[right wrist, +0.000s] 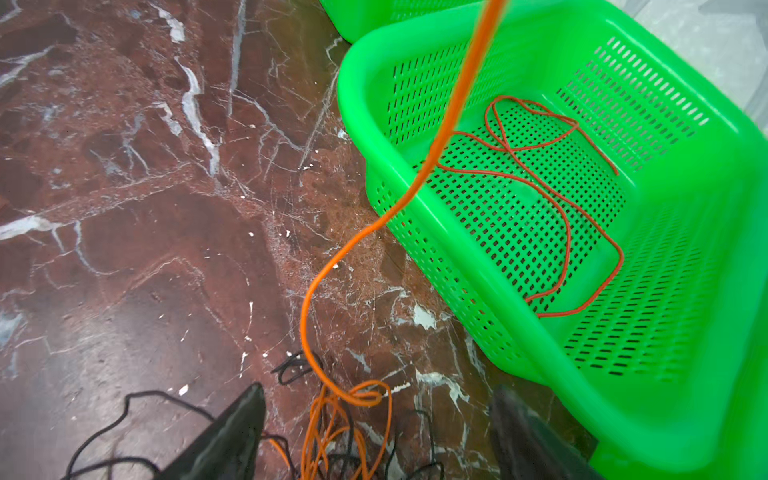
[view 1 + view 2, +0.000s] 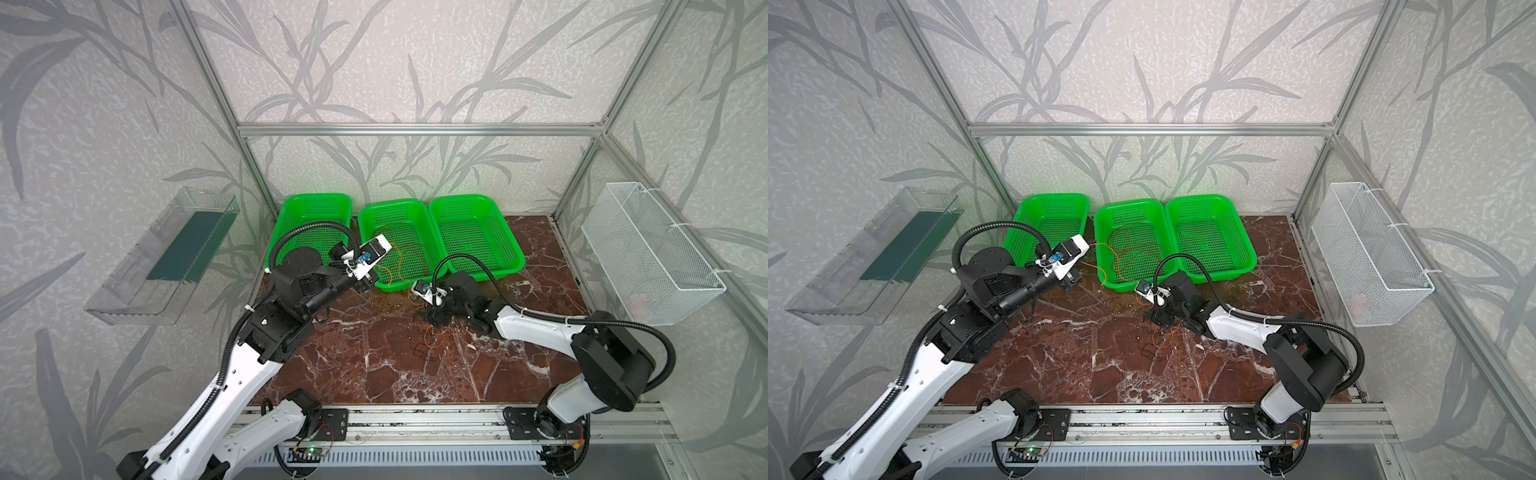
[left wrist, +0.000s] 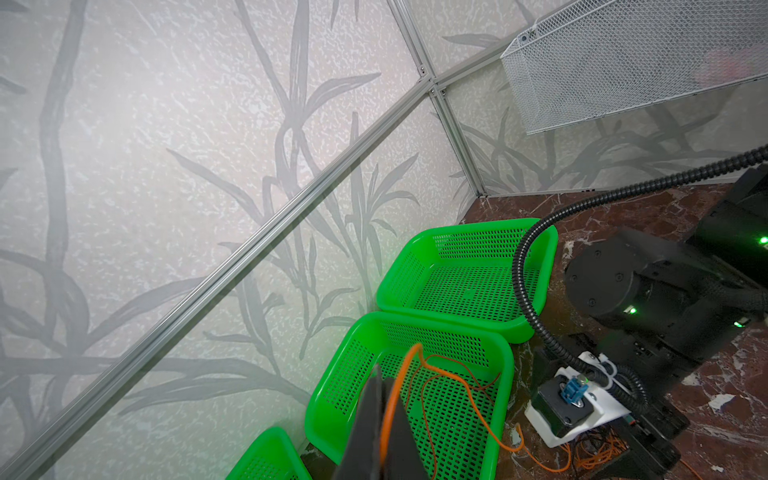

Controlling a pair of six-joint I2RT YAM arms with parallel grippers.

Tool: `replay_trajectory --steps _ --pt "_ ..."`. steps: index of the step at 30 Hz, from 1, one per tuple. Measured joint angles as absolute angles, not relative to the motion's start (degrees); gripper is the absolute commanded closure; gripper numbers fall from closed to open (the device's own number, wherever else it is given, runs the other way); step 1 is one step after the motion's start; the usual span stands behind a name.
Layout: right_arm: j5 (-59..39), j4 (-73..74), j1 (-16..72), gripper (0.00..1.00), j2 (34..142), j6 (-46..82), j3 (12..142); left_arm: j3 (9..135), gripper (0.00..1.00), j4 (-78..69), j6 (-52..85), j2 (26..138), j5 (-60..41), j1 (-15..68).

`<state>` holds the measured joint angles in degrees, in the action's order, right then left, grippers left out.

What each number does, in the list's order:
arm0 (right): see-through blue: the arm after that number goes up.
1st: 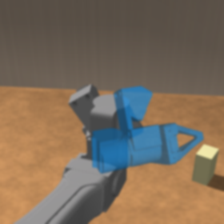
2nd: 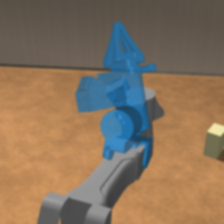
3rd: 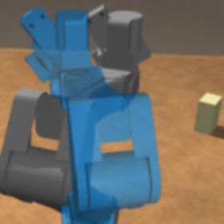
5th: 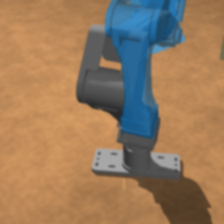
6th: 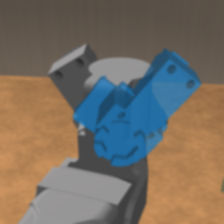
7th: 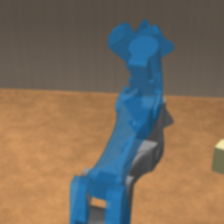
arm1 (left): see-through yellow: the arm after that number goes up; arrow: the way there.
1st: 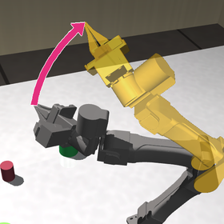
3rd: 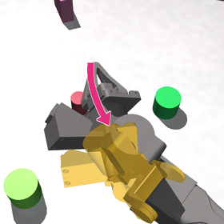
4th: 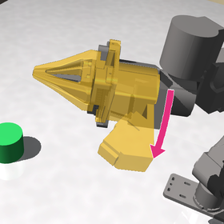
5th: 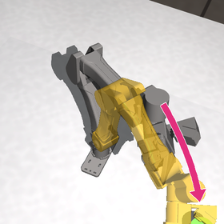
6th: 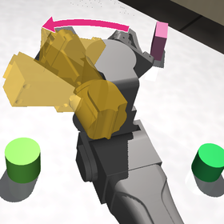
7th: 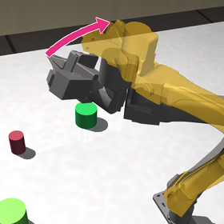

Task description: Untangle the cables

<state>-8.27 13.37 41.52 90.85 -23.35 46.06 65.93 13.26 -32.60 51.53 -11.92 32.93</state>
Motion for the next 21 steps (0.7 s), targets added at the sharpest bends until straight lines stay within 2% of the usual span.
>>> replay_trajectory --steps 3,4,8,11,14,21 --pt "-9.08 13.93 41.52 0.31 93.38 -23.49 47.33 65.93 1.0 13.23 -32.32 50.87 -11.66 32.93" --pt "-9.21 13.89 41.52 0.37 94.21 -23.51 47.99 65.93 1.0 13.21 -32.27 50.61 -11.55 32.93" --pt "-8.8 15.22 41.52 0.76 95.44 -23.16 48.99 65.71 1.0 13.08 -32.03 49.54 -10.52 32.93" --pt "-8.23 16.75 41.52 0.97 94.7 -22.94 48.82 64.1 1.0 12.32 -31.22 47.99 -8.62 32.93" --pt "-7.05 16.91 41.36 1.0 91.98 -22.81 48.03 60.14 1.0 10.81 -29.02 45.21 -5.72 32.93" --pt "-6.72 15.11 38.94 1.0 80.12 -22.39 45.82 46.52 1.0 6.76 -20.64 38.22 0.47 32.93"
